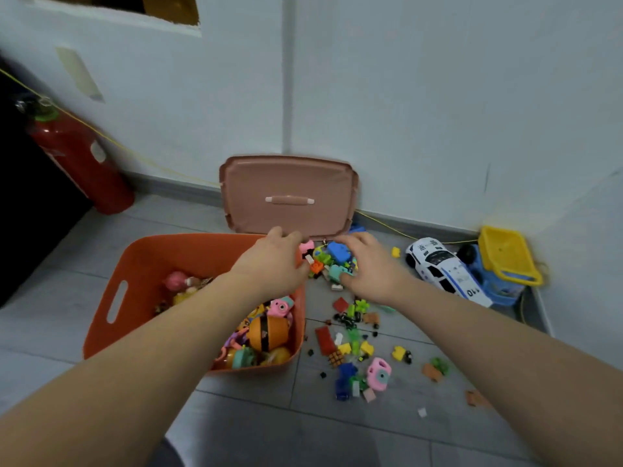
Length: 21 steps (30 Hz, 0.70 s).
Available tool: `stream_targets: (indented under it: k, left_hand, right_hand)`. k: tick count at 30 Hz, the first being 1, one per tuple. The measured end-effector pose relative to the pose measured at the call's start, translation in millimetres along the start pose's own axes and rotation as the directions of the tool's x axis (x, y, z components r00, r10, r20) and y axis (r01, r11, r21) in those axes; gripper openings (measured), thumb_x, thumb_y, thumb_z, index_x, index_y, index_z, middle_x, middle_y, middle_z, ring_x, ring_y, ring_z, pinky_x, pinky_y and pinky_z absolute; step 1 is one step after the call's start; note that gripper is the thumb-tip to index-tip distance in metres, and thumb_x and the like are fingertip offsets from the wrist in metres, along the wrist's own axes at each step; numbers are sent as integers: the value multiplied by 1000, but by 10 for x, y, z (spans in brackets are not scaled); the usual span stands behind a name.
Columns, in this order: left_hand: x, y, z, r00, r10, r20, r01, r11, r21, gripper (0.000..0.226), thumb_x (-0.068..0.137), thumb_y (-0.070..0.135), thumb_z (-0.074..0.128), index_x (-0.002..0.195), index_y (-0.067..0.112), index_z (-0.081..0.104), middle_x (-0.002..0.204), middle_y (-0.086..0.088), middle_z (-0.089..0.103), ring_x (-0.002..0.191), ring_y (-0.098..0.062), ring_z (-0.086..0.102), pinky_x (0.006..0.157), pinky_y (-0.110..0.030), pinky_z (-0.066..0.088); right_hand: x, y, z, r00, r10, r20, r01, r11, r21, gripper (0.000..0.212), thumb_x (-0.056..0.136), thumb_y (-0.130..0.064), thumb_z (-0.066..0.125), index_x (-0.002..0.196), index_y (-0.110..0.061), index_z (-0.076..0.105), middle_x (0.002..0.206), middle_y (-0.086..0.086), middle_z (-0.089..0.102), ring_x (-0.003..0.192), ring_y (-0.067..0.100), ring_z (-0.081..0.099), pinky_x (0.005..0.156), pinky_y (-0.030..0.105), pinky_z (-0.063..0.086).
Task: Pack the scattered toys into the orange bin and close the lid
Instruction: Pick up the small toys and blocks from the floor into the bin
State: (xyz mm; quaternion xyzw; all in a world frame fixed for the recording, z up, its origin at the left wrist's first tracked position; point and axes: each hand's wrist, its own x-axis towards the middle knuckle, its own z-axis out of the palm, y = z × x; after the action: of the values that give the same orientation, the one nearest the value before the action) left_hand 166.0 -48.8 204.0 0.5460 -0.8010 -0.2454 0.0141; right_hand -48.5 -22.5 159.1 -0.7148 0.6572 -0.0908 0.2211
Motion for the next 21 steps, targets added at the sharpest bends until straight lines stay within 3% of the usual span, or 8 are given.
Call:
stream_targets:
  k: [6, 9, 17, 21]
  left_hand:
    - [106, 498, 383, 992, 102, -70, -108, 990, -90, 50, 92, 33, 55, 141, 27, 46, 133, -6, 45, 114, -26, 55, 95, -38, 48]
    - [100, 652, 765, 992, 129, -15, -130, 986, -100, 52, 92, 31, 56, 143, 25, 46, 140, -4, 42, 122, -23, 52, 102, -37, 45]
    - [2, 672, 1977, 976, -49, 214, 62, 997, -55, 72, 90, 49, 56, 151, 31, 23, 152, -9, 23, 138, -35, 29, 112, -47, 34]
    - [-8, 489, 2486, 961, -167, 221, 172, 985, -6, 89, 83, 64, 60, 153, 36, 13, 158, -9, 6, 144, -37, 17, 113, -50, 32]
  right_hand:
    - [-109, 566, 57, 993, 96, 66, -89, 991, -96, 84, 80, -41, 72, 152, -28, 31, 152, 17, 30, 140, 37, 35, 112, 43, 35]
    - [-222, 873, 179, 987, 94, 127, -78, 989, -124, 86, 81, -45, 72, 153, -28, 27, 156, 15, 23, 140, 41, 31, 112, 47, 34]
    - [-634, 1697, 794, 931, 166, 325, -102, 973, -206, 101, 72, -80, 61, 153, -43, 13, 163, 7, 2, 150, 35, 10, 111, 65, 29]
    - [-1005, 2136, 1120, 910, 216, 354, -150, 967, -206, 104, 70, -83, 60, 154, -42, 13, 165, 4, -4, 152, 31, 2, 114, 67, 22]
